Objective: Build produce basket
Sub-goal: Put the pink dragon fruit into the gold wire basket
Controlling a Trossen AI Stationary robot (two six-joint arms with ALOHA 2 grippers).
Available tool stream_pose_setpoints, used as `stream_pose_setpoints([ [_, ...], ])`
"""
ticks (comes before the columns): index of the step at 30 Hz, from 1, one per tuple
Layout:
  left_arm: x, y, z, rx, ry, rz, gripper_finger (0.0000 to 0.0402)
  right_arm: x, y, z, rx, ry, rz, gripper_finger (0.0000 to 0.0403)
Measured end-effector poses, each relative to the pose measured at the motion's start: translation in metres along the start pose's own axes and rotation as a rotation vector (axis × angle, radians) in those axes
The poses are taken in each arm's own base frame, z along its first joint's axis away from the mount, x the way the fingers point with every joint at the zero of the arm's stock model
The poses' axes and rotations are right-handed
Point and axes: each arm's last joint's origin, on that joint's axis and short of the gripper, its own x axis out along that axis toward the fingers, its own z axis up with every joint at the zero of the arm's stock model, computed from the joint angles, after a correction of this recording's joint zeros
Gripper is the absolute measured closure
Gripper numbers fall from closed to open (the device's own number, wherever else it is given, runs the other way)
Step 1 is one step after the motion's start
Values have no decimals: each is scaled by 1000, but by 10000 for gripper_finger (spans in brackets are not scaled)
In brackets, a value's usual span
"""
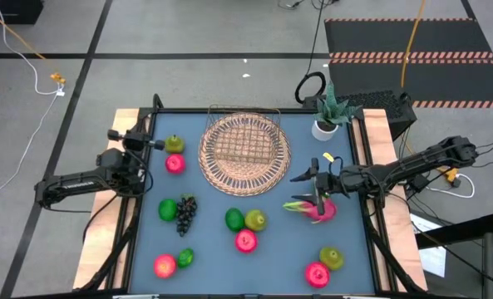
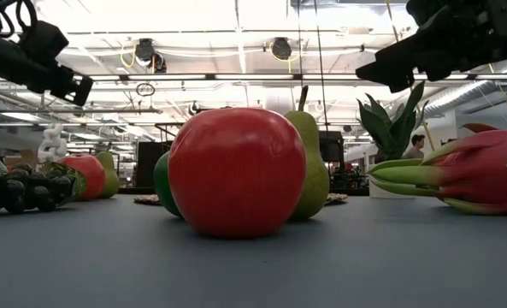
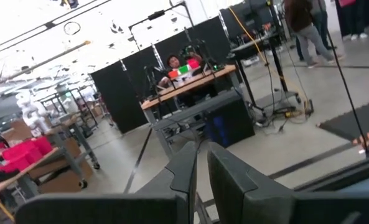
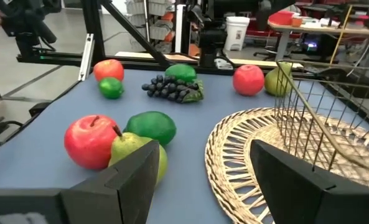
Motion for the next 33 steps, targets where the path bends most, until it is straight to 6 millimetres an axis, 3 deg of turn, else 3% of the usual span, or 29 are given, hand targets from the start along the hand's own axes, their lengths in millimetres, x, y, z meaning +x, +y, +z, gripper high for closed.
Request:
stream_pose_setpoints([
  [20,0,0,0,1,1,1,357,0,0,3,-53,-30,-8,154],
  [25,2,9,6,-163,-11,73,357,0,-1,0,-114,-2,-23,154],
  [30,0,0,4,-717,-42,-72,357,1,-5,0,-146,84,-128,156],
  [33,-2,-6,1,-713,-33,-165,357,2,-8,5,-123,229,-175,165],
])
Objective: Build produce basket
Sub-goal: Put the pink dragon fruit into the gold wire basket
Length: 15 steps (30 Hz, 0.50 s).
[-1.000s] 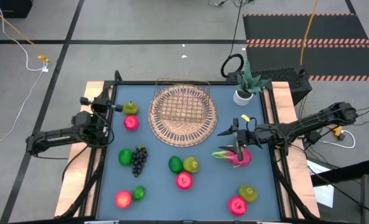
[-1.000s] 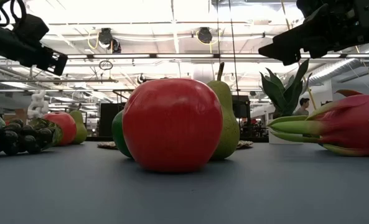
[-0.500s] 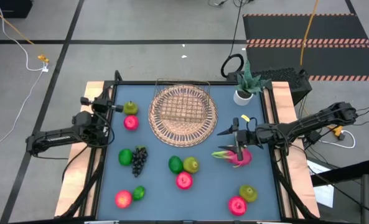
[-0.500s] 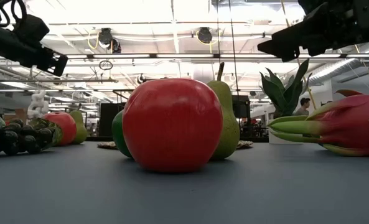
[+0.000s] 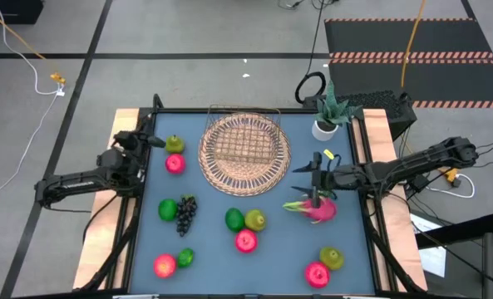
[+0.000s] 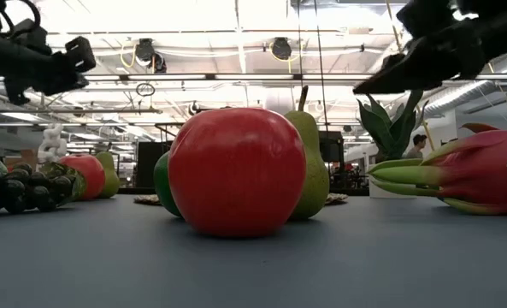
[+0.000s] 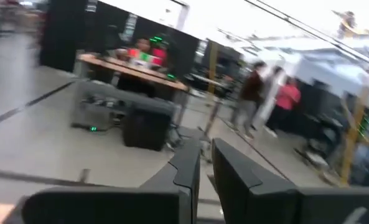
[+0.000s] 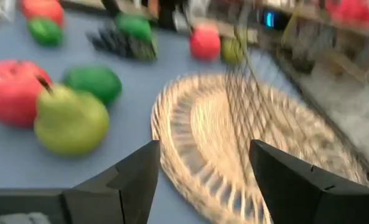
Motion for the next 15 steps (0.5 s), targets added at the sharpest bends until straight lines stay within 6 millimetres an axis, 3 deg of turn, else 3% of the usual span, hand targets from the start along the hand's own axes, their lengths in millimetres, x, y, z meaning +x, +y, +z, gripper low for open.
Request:
stream_pose_setpoints([
  [3,0,-4,-1,33,7,-152,357,-2,1,10,45,77,22,176],
  [6,-4,-14,2,47,-11,-495,357,-7,3,25,94,109,107,183],
  [10,-12,-22,13,82,-165,-891,357,-17,1,49,140,174,166,185],
  [15,-15,-25,21,-15,-224,-1022,357,-20,11,47,61,360,196,179],
])
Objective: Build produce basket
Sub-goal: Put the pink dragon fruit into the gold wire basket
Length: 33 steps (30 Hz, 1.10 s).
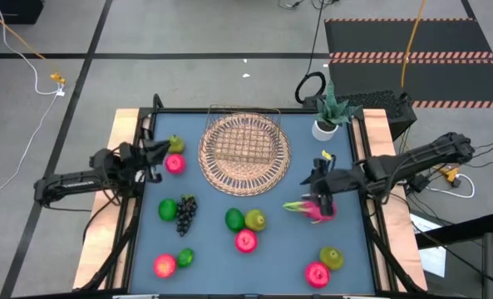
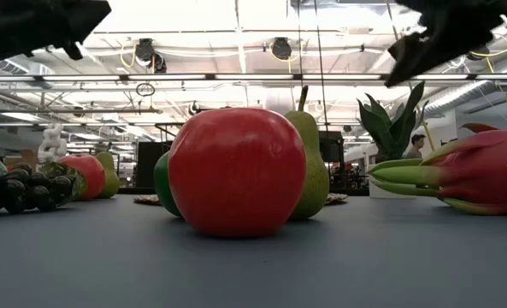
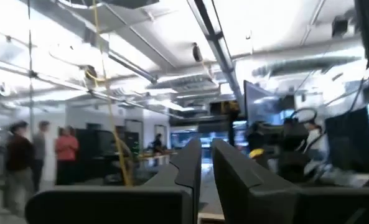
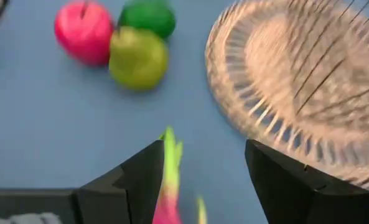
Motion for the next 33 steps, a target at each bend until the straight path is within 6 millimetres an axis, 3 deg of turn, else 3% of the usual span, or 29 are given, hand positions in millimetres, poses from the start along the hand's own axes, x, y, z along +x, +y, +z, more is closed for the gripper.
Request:
stream_pose_setpoints([
  [7,12,-2,-12,-63,68,-1,357,15,12,-18,63,334,104,151],
  [11,23,-4,-19,-87,61,-13,357,13,14,-11,86,487,99,120],
  [15,35,-7,-29,-81,93,-25,355,16,16,-7,120,523,98,83],
  [21,67,-10,-35,-47,216,-35,313,32,17,-23,184,630,67,39],
  [28,104,-13,-41,32,381,-59,230,46,18,-41,234,674,28,41],
  [33,127,-13,-37,33,468,-38,203,52,21,-49,219,644,56,82],
])
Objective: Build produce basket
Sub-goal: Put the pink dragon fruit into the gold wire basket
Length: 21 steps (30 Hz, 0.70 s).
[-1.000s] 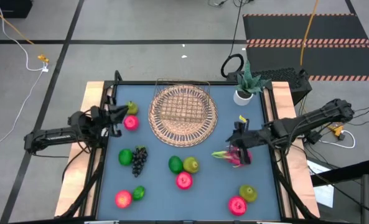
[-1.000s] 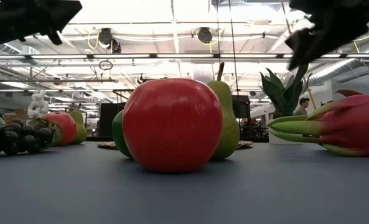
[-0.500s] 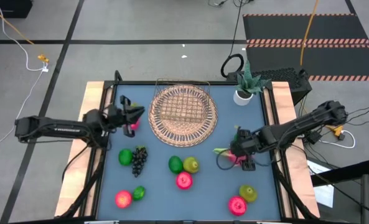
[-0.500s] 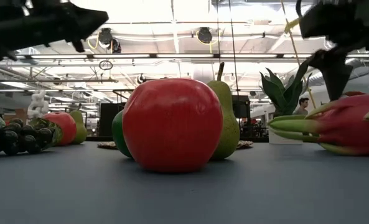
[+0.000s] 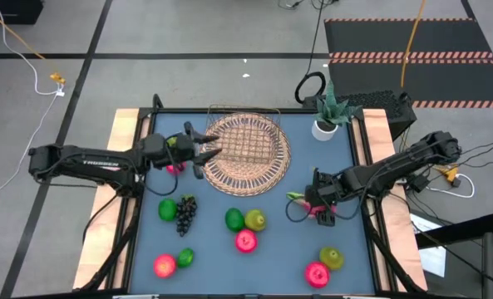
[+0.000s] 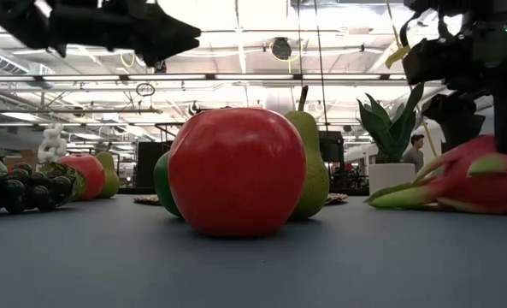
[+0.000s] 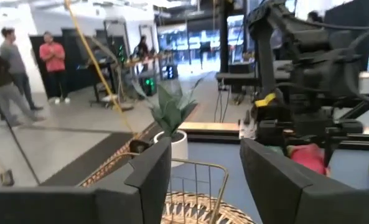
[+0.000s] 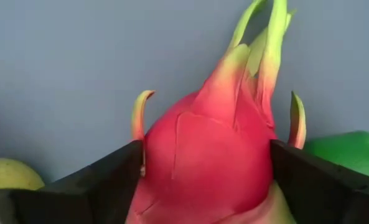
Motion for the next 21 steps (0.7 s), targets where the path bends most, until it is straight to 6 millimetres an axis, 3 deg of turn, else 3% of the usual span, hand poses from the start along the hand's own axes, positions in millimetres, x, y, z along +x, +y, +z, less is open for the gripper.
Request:
stream_pose_setpoints([
  [6,8,4,19,30,71,77,202,-2,4,-1,-24,-11,0,186],
  [10,10,5,31,43,39,100,201,-20,8,7,-42,-68,31,236],
  [12,11,5,34,42,30,101,201,-35,12,15,-60,-134,45,244],
  [16,11,4,34,39,39,96,201,-87,16,27,-98,-332,36,245],
  [21,11,4,30,42,78,101,201,-142,10,23,-85,-537,-83,245],
])
